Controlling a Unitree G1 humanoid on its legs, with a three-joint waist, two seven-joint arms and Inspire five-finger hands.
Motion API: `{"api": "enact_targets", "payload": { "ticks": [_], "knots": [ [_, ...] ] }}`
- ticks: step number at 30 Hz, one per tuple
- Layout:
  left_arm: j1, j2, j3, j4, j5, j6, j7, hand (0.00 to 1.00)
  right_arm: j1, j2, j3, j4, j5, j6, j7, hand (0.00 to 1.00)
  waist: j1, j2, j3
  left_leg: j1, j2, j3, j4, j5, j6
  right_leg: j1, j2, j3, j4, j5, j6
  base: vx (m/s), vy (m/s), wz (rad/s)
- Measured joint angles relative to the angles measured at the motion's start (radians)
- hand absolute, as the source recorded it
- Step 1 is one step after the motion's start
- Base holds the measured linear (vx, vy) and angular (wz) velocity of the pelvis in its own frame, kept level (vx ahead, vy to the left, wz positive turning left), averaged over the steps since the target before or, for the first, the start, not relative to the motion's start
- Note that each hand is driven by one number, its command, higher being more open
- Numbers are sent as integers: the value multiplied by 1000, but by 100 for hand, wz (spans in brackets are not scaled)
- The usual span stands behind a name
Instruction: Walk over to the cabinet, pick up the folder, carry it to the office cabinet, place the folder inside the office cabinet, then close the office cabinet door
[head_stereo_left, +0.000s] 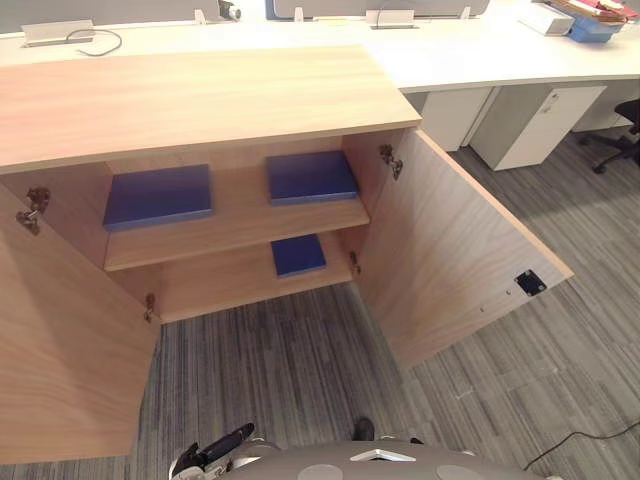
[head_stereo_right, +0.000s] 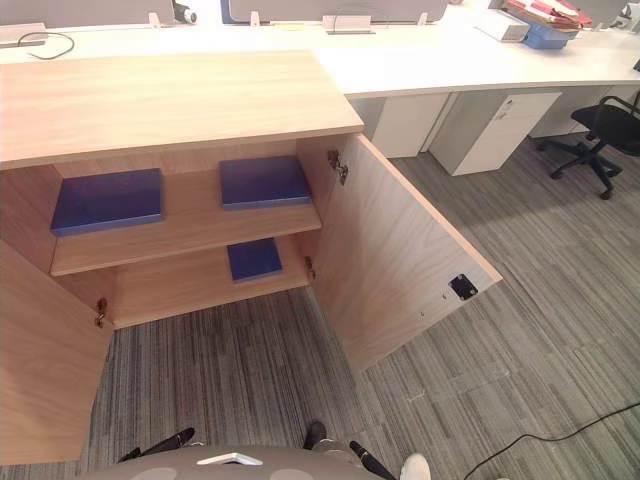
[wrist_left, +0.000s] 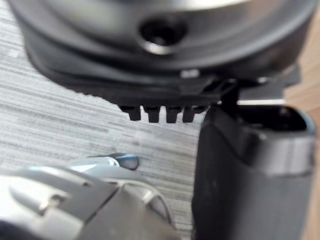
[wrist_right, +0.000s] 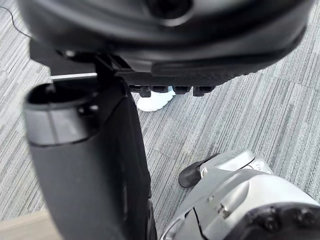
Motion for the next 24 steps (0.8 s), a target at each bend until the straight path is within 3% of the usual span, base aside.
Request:
{"api": "enact_targets", "payload": {
  "ticks": [1,3,5,8,9,10,11,12,14,15,18,24],
  "knots": [
    [-5,-2,0,0,0,0,0,100,0,-2,0,-3,0,0,-1,100,-1,4,6,-9,-2,-27,19,-2,4,0,0,11,0,0,0,-129,12,0],
    [-18,-15,0,-9,-3,0,-1,100,-9,-11,6,-7,0,-4,-3,100,3,9,18,-59,-20,-231,98,-3,7,-20,-5,64,0,0,0,-89,3,-26],
    [-22,-26,5,-12,-5,-2,0,100,-25,-20,6,-12,-1,-13,-11,100,4,17,24,-82,-45,-349,136,-4,8,-50,-5,122,0,0,0,-102,30,-79],
    [-22,-39,20,-12,-3,-2,6,100,-30,-21,19,-31,-1,-18,-21,100,0,27,33,-88,-69,-414,170,-28,35,-91,-1,215,0,0,1,-118,89,-98],
    [-21,-48,19,-20,0,-2,7,100,-23,-22,21,-37,9,-15,-20,100,-2,47,22,-98,-60,-434,159,-74,51,-110,18,237,1,-4,8,-109,89,-81],
    [-20,-64,17,-27,1,-2,9,100,-15,-32,22,-43,17,-15,-21,100,-2,83,8,-103,-36,-452,134,-124,81,-126,42,241,7,-10,21,-106,92,-69],
    [-24,-83,8,-35,1,-6,11,100,-10,-44,21,-47,22,-14,-27,100,5,124,7,-111,5,-450,136,-212,0,-176,73,244,80,-3,-4,-8,79,-27],
    [-22,-74,-7,-42,2,-7,17,100,10,-28,21,-48,22,-12,-36,100,-13,95,4,-104,-10,-463,130,-214,9,-182,76,253,149,-10,-5,44,56,-3],
    [-15,-59,-31,-50,2,-9,15,100,47,-11,12,-44,25,-14,-44,100,-20,84,-16,-88,-15,-472,97,-197,14,-148,82,250,83,7,4,113,13,12],
    [-13,-56,-52,-49,3,-8,15,100,55,-10,12,-45,25,-17,-45,100,-23,81,-22,-81,-13,-471,68,-159,1,-146,82,250,64,21,6,109,18,-9],
    [-22,-50,-98,-48,12,-7,14,100,54,-9,1,-48,25,-19,-44,100,-29,91,-21,-64,-18,-469,2,-108,-22,-161,77,248,65,39,-3,94,37,-2],
    [-55,-75,-108,-73,44,-10,1,100,52,2,7,-90,24,-15,-43,100,-30,86,-24,-26,-41,-446,-29,-92,-17,-147,53,251,73,37,-4,48,75,-2]
  ]
}}
